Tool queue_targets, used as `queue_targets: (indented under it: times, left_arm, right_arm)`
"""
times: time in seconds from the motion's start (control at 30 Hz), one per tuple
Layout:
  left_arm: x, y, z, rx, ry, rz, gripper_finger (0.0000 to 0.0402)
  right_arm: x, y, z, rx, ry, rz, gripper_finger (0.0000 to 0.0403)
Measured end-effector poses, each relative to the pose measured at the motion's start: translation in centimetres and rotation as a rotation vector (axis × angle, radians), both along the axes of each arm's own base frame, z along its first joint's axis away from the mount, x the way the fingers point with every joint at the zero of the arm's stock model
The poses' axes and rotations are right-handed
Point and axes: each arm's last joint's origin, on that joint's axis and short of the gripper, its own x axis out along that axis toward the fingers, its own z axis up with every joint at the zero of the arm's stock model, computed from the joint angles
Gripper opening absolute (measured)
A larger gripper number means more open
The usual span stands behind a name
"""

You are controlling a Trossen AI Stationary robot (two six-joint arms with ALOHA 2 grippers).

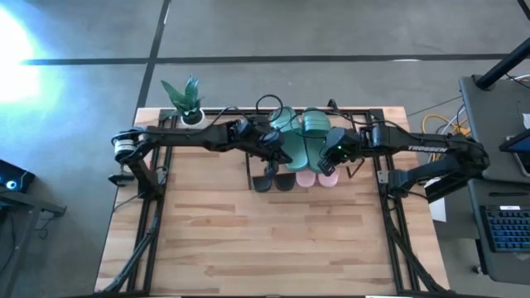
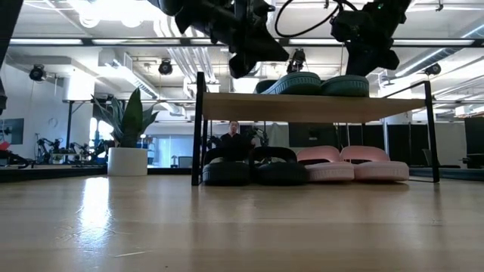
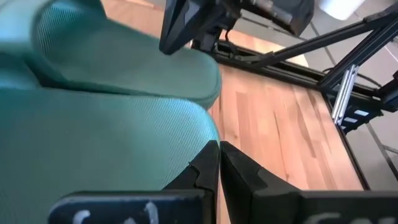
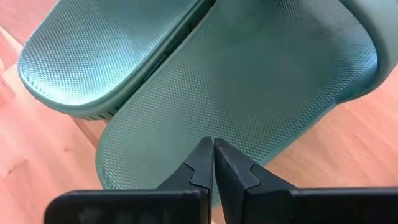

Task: Pick and place slides into the shelf
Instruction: Adjust the green slippers on the shelf

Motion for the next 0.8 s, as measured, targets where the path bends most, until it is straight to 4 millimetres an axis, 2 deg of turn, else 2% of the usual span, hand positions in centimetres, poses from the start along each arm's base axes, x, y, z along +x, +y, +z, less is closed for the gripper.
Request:
queue_targets:
  times: [0.4, 0.8]
  left_arm:
    - [1.3, -0.4, -2.9, 0.005, 0.077, -0.033, 0.0]
    - [0.6, -1.5, -2.3, -0.005, 0.115, -0.062, 0.0]
  right_arm:
    - [0.1, 0.0, 0.0, -0.007, -0.008, -0.005, 0.0009]
    - [0.0, 0.0, 0.0, -0.008, -0.005, -0.004, 0.0009]
